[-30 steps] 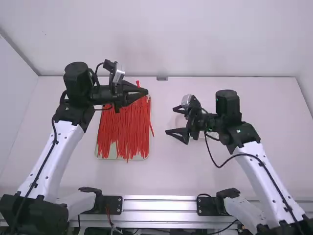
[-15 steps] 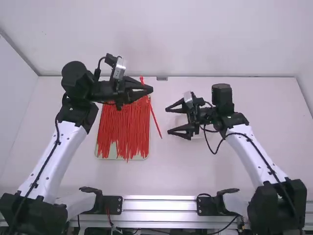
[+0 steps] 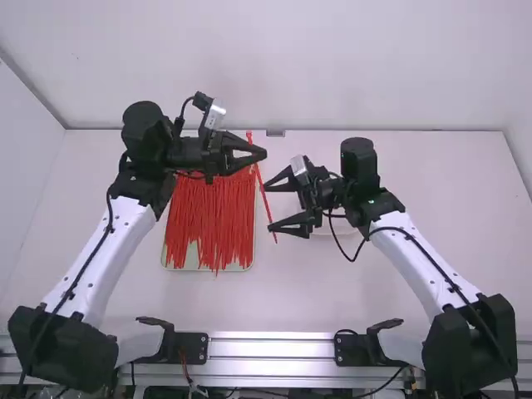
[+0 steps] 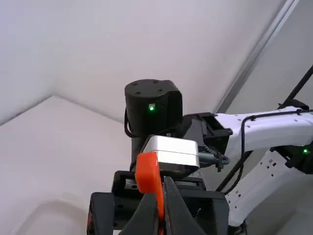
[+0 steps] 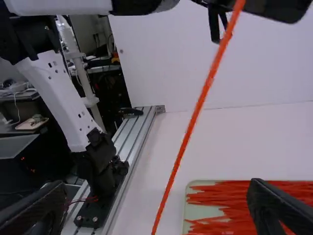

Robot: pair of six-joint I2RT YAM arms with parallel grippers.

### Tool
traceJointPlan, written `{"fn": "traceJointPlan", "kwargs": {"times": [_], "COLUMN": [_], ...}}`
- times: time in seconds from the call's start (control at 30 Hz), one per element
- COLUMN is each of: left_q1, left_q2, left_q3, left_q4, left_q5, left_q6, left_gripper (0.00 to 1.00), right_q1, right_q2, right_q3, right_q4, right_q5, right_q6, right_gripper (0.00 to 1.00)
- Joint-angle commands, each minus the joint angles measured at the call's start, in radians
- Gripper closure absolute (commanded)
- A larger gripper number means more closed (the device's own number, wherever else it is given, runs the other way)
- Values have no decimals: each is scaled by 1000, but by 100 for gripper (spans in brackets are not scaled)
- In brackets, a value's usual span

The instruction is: Fasten the cable tie

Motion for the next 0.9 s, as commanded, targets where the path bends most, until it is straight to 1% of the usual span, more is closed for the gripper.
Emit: {"fn": "traceJointPlan", "kwargs": {"times": [0.0,0.17,0.2,0.3,0.33,0.37,0.47,0.5,0.53,0.57,0.6,0.63,0.67,0.7,0.87], "left_q1": [-18,-23,-24,-29,-29,-28,-29,-28,-28,-28,-28,-28,-29,-29,-27], "left_q2": [7,34,38,45,48,51,53,53,53,53,53,53,53,53,53], "left_q3": [23,23,23,23,23,23,23,23,23,23,23,23,23,23,23], "left_q4": [4,4,4,4,4,4,9,9,9,9,8,8,8,8,19], "left_q5": [16,16,16,16,14,11,12,11,11,12,12,12,12,11,12], "left_q6": [-6,1,2,2,2,2,1,2,2,2,2,2,2,2,1], "left_gripper": [99,99,98,99,99,99,98,99,98,99,99,99,99,99,98], "right_q1": [3,2,2,2,2,2,3,3,2,2,2,3,3,3,2], "right_q2": [1,1,1,1,1,1,1,1,1,1,1,1,1,1,1], "right_q3": [32,32,32,32,32,32,32,32,32,32,32,32,32,32,32], "right_q4": [29,86,86,84,83,82,85,85,85,85,85,85,85,85,85], "right_q5": [26,72,79,103,108,108,108,108,107,108,108,108,108,108,111], "right_q6": [97,221,227,241,241,241,241,241,241,241,241,241,240,241,241], "right_gripper": [5,10,14,19,22,28,39,46,49,60,76,88,96,100,100]}}
